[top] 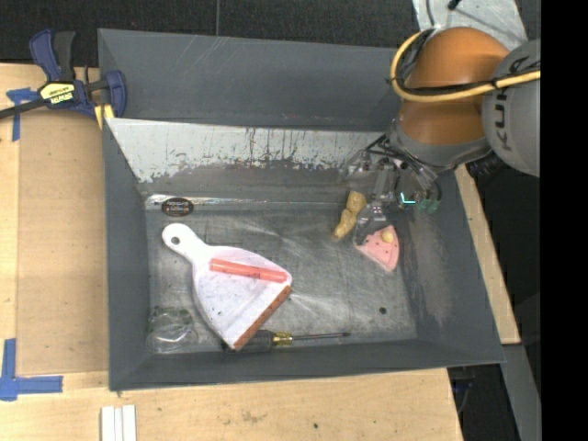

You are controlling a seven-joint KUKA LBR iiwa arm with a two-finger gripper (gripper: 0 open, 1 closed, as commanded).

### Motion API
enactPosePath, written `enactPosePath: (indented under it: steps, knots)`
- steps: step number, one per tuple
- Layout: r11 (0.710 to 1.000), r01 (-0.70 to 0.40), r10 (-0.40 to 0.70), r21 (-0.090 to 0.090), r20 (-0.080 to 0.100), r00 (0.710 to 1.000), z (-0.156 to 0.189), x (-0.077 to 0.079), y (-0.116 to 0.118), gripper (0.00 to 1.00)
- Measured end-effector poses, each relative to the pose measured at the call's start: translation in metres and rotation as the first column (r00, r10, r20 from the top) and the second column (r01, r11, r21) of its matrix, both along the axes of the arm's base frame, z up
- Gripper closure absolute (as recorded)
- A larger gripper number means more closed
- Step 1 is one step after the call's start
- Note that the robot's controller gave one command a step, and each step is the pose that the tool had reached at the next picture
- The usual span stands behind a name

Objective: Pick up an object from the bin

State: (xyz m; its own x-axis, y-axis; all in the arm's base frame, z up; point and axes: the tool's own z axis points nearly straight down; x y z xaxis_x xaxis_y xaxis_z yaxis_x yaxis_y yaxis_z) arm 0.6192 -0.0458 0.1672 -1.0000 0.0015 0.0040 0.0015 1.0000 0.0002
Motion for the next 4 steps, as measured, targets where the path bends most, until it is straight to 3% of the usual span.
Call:
enactPosePath:
  steps: [2, 3, 4]
  knots:
    - [1.0, -0.003, 0.003, -0.001, 0.008, 1.0, 0.003, 0.002, 0.0, 0.0]
    - [0.999, -0.054, 0.054, -0.001, 0.013, 0.998, -0.062, -0.003, -0.018, 0.0]
    - [0.986, 0.17, -0.17, 0.0, 0.02, 0.985, -0.092, -0.003, -0.053, 1.0]
